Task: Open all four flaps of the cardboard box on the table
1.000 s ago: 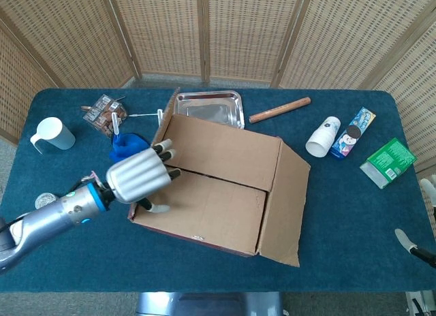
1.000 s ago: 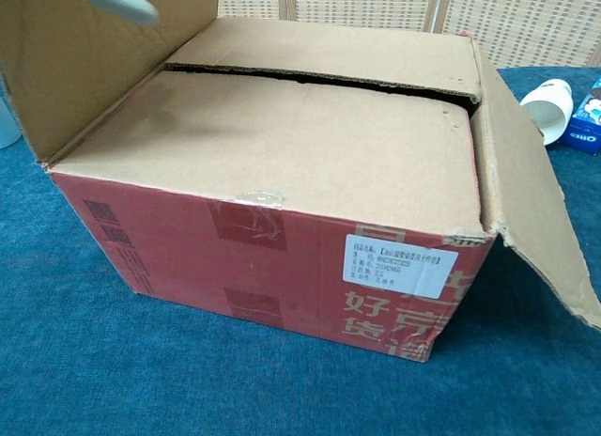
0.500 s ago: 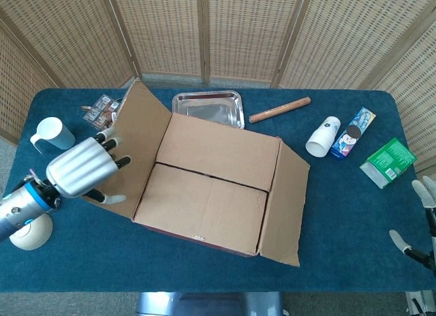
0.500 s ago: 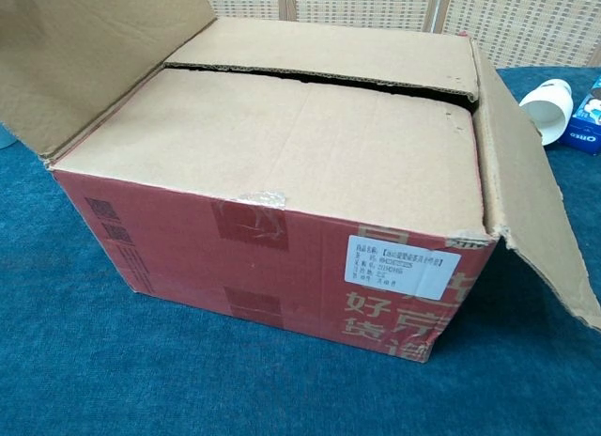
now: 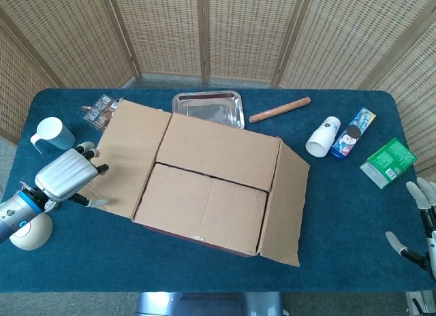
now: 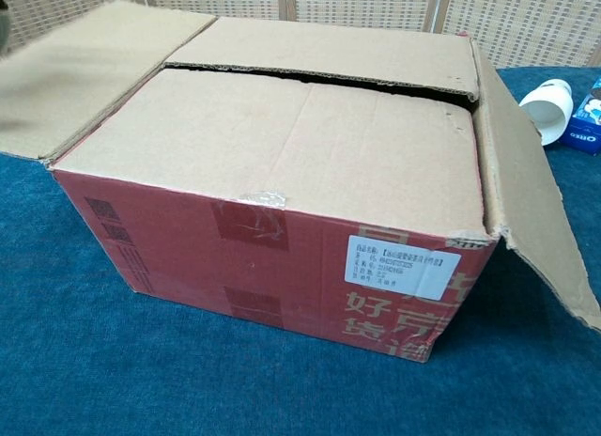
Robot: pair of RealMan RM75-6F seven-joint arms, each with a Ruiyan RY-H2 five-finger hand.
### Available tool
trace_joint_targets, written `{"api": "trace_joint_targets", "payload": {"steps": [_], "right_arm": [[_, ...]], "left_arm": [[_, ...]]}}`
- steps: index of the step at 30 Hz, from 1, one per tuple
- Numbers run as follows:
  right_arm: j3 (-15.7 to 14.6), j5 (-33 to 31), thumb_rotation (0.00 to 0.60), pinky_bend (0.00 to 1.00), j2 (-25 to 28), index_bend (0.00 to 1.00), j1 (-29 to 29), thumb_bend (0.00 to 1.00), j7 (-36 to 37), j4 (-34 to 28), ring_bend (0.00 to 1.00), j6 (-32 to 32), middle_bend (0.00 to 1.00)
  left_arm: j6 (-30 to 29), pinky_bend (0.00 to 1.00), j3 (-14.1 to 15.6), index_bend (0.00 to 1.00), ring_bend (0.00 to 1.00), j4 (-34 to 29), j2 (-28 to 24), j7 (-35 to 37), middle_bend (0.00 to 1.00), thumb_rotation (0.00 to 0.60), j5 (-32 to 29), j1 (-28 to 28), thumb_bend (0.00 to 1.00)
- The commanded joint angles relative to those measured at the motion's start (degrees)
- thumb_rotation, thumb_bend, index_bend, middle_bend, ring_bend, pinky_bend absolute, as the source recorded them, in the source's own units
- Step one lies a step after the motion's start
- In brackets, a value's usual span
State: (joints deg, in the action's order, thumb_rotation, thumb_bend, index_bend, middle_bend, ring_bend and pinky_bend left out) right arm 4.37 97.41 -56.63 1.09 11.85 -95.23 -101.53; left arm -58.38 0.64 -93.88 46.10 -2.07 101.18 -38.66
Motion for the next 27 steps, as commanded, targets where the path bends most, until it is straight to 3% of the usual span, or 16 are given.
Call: {"api": "trace_joint_targets", "payload": {"steps": [1,5,13,17,19,21,23,25,27], "right_arm": [[0.0,0.0,0.600,0.00,0.0,0.00,0.0,0.20,0.0,0.0,0.00,0.0,0.00],[-0.1,0.1,0.600,0.00,0.0,0.00,0.0,0.19,0.0,0.0,0.00,0.1,0.00],[-0.3,0.3,0.600,0.00,0.0,0.00,0.0,0.20,-0.2,-0.2,0.00,0.1,0.00],[-0.4,0.3,0.600,0.00,0.1,0.00,-0.1,0.20,0.2,-0.2,0.00,0.3,0.00],[-0.4,0.4,0.600,0.00,0.1,0.00,-0.1,0.19,0.4,-0.3,0.00,0.4,0.00],[-0.5,0.5,0.600,0.00,0.2,0.00,-0.1,0.19,0.6,-0.3,0.00,0.3,0.00],[-0.5,0.5,0.600,0.00,0.2,0.00,-0.1,0.20,0.7,-0.3,0.00,0.3,0.00],[-0.5,0.5,0.600,0.00,0.2,0.00,-0.1,0.20,0.9,-0.3,0.00,0.4,0.00],[-0.6,0.4,0.600,0.00,0.2,0.00,-0.1,0.20,1.2,-0.2,0.00,0.5,0.00]], "left_arm": [[-0.9,0.24,1.2,0.45,0.32,2.7,2.8,1.6,0.78,0.194,-0.4,1.7,0.00],[-2.7,0.22,1.0,0.43,0.27,4.5,4.7,1.8,0.67,0.197,-0.5,2.5,0.00],[-7.9,0.19,-3.0,0.34,0.12,3.0,4.4,3.6,0.30,0.201,-1.8,2.2,0.00],[-8.5,0.14,-4.3,0.21,0.01,3.0,5.7,1.7,0.05,0.200,-2.8,1.9,0.00],[-8.2,0.12,-5.1,0.13,0.00,3.2,7.1,-1.3,0.01,0.199,-3.4,1.5,0.00],[-7.1,0.11,-6.3,0.07,0.00,3.4,10.0,-5.8,0.00,0.272,-4.0,0.2,0.00],[-5.8,0.11,-7.3,0.03,0.00,3.1,12.3,-8.7,0.00,0.438,-5.6,-0.7,0.00],[-4.2,0.10,-8.0,0.01,0.00,2.3,14.3,-11.4,0.00,0.538,-7.3,-1.6,0.00],[-2.1,0.10,-8.9,0.00,0.00,1.7,16.5,-13.8,0.00,0.588,-8.8,-3.2,0.00]]}}
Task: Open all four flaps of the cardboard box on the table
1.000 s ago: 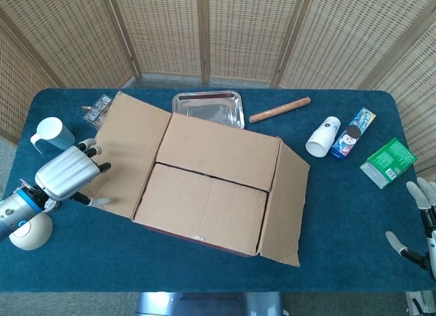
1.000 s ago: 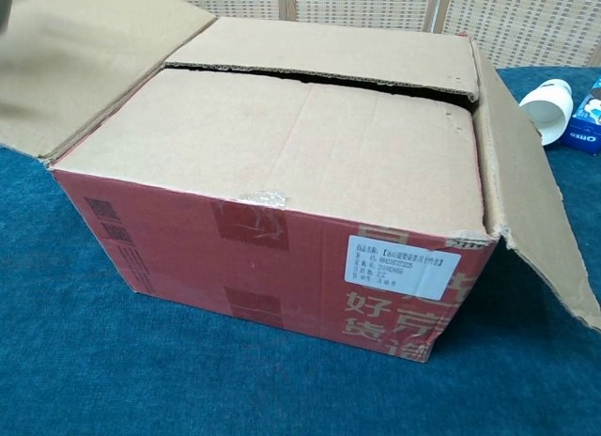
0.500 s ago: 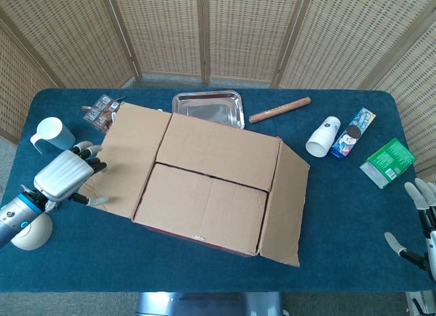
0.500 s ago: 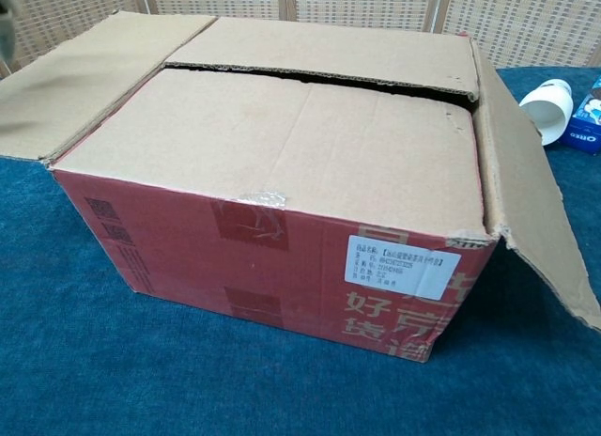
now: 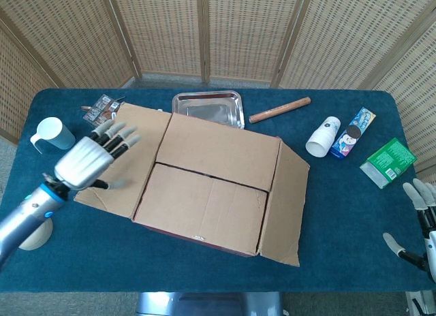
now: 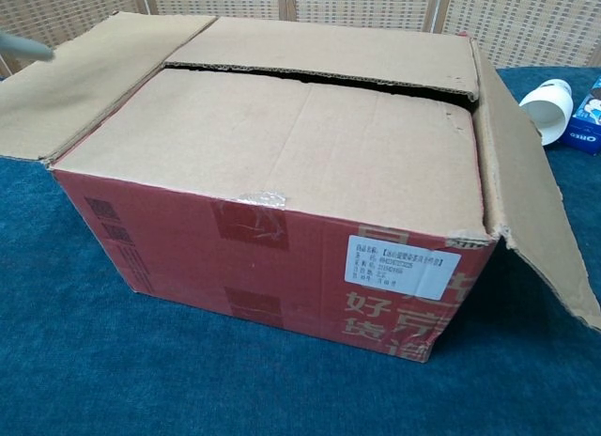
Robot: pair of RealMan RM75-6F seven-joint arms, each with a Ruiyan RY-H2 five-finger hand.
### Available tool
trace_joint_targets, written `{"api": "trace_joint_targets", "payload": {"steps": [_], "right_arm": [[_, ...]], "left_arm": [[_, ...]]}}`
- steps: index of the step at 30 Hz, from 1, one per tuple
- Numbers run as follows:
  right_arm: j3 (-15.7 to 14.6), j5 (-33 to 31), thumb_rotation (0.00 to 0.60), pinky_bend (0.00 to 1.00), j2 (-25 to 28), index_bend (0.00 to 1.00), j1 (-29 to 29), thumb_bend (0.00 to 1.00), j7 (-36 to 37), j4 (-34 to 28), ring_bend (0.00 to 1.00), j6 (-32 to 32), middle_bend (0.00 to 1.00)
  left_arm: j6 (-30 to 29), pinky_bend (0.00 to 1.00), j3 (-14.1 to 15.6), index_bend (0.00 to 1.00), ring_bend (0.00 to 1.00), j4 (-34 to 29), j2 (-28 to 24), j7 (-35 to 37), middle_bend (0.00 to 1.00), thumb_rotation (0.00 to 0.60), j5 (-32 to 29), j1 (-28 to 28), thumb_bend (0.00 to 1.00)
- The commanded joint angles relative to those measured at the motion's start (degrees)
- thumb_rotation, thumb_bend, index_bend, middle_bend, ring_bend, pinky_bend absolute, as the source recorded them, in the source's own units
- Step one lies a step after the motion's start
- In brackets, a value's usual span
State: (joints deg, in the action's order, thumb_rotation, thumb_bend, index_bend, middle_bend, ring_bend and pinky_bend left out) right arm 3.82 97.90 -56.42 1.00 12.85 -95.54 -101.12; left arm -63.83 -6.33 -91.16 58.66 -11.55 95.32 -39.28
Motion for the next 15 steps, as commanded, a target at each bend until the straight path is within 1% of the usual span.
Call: {"api": "trace_joint_targets", "payload": {"steps": [1,3,7,15], "right_arm": [[0.0,-0.2,0.600,0.00,0.0,0.00,-0.1,0.20,0.3,0.1,0.00,0.2,0.00],[0.0,-0.3,0.600,0.00,0.1,0.00,-0.1,0.20,0.6,0.1,0.00,0.2,0.00],[0.0,-0.4,0.600,0.00,0.2,0.00,-0.1,0.20,1.1,0.2,0.00,0.2,0.00],[-0.1,-0.7,0.600,0.00,0.2,0.00,-0.3,0.20,2.0,0.5,0.00,0.8,0.00]], "left_arm": [[4.1,0.10,-2.3,0.00,0.00,-1.1,4.9,-5.3,0.00,0.600,-3.6,-3.2,0.00],[5.5,0.10,-3.0,0.00,0.00,-1.3,7.0,-7.3,0.00,0.600,-4.9,-4.5,0.00],[6.4,0.10,-4.5,0.00,0.00,-1.8,10.3,-8.7,0.00,0.600,-7.0,-6.3,0.00],[7.0,0.10,-5.8,0.00,0.00,-2.1,14.5,-10.9,0.00,0.600,-9.3,-8.6,0.00]]}}
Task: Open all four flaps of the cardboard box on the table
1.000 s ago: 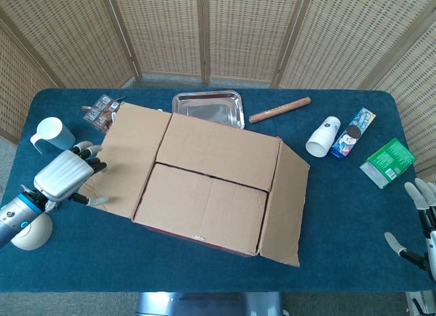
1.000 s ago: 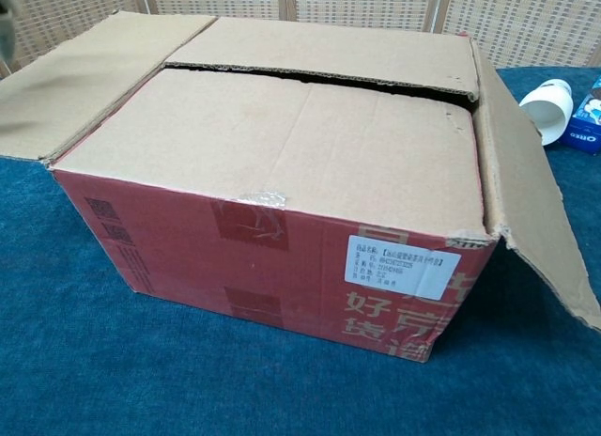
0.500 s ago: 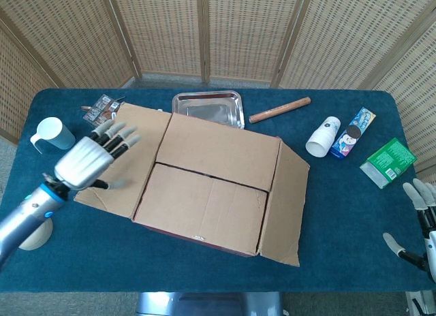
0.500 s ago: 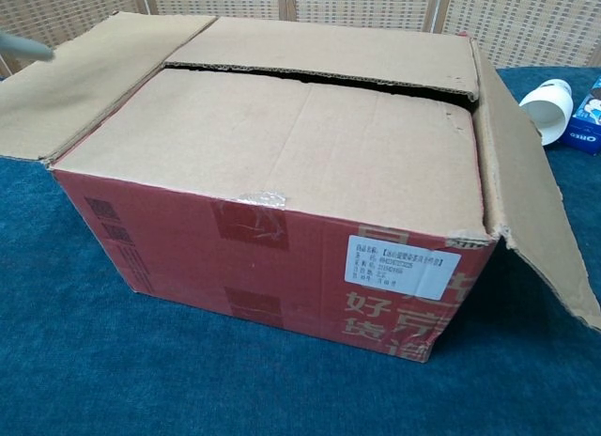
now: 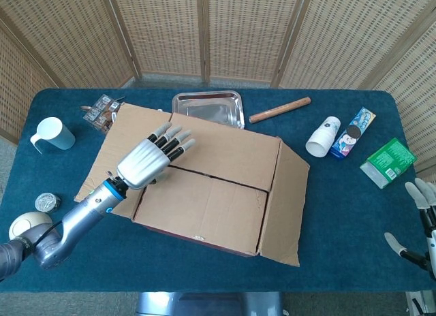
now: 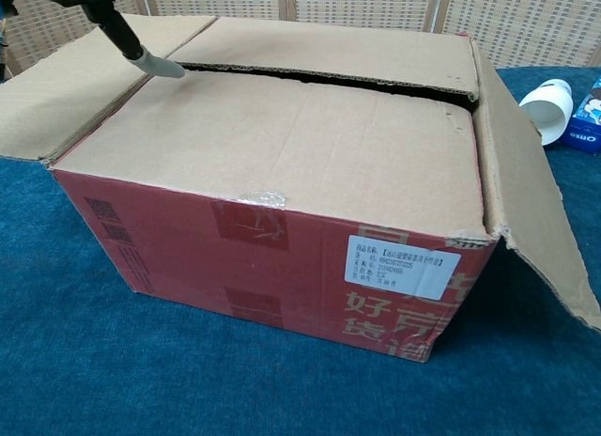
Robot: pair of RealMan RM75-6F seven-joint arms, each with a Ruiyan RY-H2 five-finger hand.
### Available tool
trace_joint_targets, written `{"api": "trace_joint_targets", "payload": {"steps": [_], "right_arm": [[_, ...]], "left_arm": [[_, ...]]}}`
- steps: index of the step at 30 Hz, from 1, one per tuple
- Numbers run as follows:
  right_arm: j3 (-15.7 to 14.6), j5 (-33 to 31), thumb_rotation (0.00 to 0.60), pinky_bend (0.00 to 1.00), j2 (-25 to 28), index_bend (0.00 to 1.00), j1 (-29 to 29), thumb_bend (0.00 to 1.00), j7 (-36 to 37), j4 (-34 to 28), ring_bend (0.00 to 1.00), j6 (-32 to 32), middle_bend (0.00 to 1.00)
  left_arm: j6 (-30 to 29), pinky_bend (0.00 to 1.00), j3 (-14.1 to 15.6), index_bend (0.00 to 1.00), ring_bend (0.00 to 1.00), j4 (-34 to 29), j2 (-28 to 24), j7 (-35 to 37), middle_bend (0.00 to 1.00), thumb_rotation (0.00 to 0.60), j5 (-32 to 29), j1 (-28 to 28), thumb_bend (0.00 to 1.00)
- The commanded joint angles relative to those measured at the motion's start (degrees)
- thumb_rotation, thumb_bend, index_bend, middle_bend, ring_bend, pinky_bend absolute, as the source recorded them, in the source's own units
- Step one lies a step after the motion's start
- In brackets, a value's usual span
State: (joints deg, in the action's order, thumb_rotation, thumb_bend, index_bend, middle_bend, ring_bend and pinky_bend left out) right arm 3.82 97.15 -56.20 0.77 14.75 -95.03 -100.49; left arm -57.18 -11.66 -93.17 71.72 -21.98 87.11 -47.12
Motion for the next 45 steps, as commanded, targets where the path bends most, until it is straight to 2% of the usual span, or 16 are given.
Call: {"api": "trace_joint_targets", "payload": {"steps": [1,11,18,31,45], "right_arm": [[-0.1,0.1,0.600,0.00,0.0,0.00,-0.1,0.20,0.2,0.0,0.00,0.2,0.00],[-0.1,-0.1,0.600,0.00,0.1,0.00,-0.1,0.20,0.4,0.0,0.00,0.1,0.00],[-0.2,0.1,0.600,0.00,0.0,0.00,-0.1,0.20,0.3,0.0,0.00,0.2,0.00],[-0.2,-0.1,0.600,0.00,0.2,0.00,-0.3,0.19,1.2,0.2,0.00,0.5,0.00],[-0.3,-0.3,0.600,0.00,0.3,0.00,-0.5,0.20,1.9,0.3,0.00,1.0,0.00]], "left_arm": [[0.5,0.10,-0.6,0.00,0.00,-0.1,2.0,-0.7,0.00,0.600,-1.6,-1.0,0.00],[1.8,0.10,-1.5,0.00,0.00,0.1,5.7,-3.8,0.00,0.600,-5.5,-3.2,0.00],[0.6,0.09,-2.3,0.00,0.00,2.8,9.6,-6.7,0.00,0.600,-6.9,-4.8,0.00],[0.3,0.10,-3.0,0.00,0.00,6.3,12.9,-9.0,0.00,0.600,-8.8,-7.2,0.00],[-1.2,0.11,-4.4,0.00,0.00,8.9,13.1,-8.6,0.00,0.600,-7.9,-9.3,0.03]]}}
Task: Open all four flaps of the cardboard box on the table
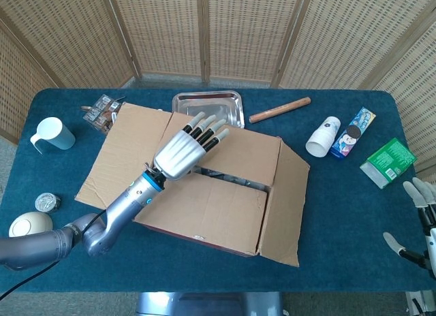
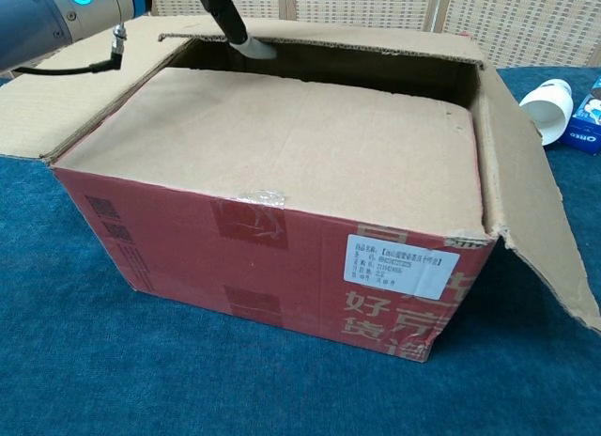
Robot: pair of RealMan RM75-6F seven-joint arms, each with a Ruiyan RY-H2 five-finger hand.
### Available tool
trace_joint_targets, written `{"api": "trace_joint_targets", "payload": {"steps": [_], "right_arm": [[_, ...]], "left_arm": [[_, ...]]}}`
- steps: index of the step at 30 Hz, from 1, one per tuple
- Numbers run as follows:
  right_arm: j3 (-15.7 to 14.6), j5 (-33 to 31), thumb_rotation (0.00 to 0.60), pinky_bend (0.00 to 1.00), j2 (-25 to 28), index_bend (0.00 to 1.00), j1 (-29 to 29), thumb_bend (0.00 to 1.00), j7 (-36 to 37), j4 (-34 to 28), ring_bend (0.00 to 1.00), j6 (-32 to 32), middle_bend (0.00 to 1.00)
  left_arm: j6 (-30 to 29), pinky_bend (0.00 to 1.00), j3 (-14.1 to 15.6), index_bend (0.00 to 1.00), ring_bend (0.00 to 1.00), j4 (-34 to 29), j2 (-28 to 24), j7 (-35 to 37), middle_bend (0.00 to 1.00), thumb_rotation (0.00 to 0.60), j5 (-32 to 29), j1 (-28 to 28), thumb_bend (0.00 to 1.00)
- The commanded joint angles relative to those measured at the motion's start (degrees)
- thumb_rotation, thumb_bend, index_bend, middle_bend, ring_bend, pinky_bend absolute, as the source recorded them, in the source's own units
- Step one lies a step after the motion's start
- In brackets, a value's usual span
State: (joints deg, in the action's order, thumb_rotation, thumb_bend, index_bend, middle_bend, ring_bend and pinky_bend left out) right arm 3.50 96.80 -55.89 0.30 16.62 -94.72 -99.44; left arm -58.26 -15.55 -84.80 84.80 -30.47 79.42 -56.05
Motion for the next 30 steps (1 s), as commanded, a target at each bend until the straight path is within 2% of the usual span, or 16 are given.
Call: {"api": "trace_joint_targets", "payload": {"steps": [1,15,22,30], "right_arm": [[0.0,0.0,0.600,0.00,0.0,0.00,0.0,0.20,0.1,0.0,0.00,0.0,0.00],[-0.1,-0.4,0.600,0.00,0.1,0.00,-0.2,0.20,1.0,0.2,0.00,0.6,0.00],[0.0,-1.0,0.600,0.00,0.3,0.00,-0.2,0.20,1.7,0.1,0.00,0.9,0.00],[0.0,-1.4,0.600,0.00,0.6,0.00,-0.1,0.20,2.5,-0.1,0.00,1.0,0.00]], "left_arm": [[-0.1,0.11,-0.8,0.00,0.00,1.0,0.2,0.0,0.00,0.600,-0.4,-0.7,0.03],[-0.3,0.11,-5.1,0.00,0.00,3.8,-0.4,-1.3,0.00,0.600,-1.7,-5.2,0.02],[1.8,0.12,-8.2,0.00,0.00,10.4,2.6,-1.9,0.00,0.600,-4.5,-10.4,0.02],[3.0,0.13,-9.5,0.00,0.00,20.0,6.8,-1.3,0.00,0.600,-5.7,-15.7,0.02]]}}
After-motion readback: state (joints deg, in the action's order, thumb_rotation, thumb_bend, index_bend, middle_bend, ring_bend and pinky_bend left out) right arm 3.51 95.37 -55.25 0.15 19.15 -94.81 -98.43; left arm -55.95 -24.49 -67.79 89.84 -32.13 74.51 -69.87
